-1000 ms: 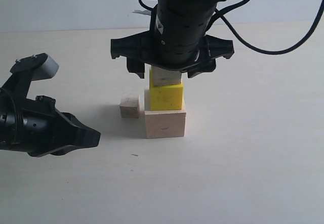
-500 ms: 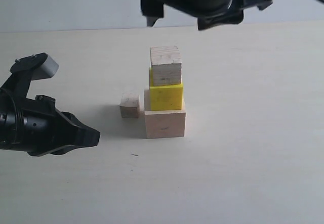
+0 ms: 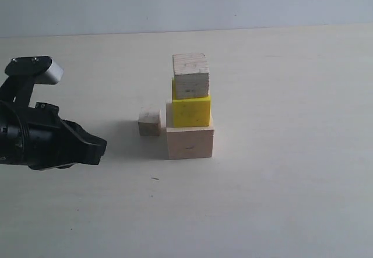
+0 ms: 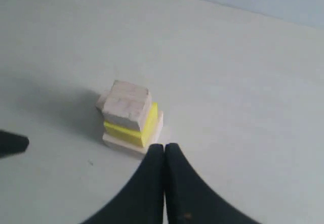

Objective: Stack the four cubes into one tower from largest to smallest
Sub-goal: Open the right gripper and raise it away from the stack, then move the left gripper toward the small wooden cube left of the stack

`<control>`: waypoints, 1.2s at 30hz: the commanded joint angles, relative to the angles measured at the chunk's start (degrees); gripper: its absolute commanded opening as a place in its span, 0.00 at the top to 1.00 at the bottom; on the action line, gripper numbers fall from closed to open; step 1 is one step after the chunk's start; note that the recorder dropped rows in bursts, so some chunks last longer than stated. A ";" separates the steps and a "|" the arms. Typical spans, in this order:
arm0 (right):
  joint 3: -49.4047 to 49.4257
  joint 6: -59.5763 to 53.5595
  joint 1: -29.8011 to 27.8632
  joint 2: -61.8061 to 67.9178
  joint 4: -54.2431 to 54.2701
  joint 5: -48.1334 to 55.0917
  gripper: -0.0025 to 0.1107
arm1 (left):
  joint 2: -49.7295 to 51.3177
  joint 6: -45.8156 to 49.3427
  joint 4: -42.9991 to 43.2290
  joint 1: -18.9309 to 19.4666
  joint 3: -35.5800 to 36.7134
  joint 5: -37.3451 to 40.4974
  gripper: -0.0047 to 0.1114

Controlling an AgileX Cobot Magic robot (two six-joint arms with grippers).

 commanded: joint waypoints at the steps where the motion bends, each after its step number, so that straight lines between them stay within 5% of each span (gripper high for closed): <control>1: 1.17 -7.09 -0.22 -3.51 6.06 2.46 0.98 | -0.47 4.03 0.52 0.00 0.07 -3.38 0.96; 18: 28.79 -6.95 -0.22 -30.05 2.43 -8.25 0.98 | -0.37 12.45 0.83 0.00 -2.78 -6.11 0.96; 25: 34.05 -6.95 -0.22 -35.08 1.49 -8.47 0.98 | -0.37 12.46 13.14 0.00 -7.79 1.55 0.94; 36: 34.88 -8.10 -0.22 -35.80 -1.90 -8.83 0.98 | -0.37 25.07 21.51 0.00 -8.92 7.24 0.37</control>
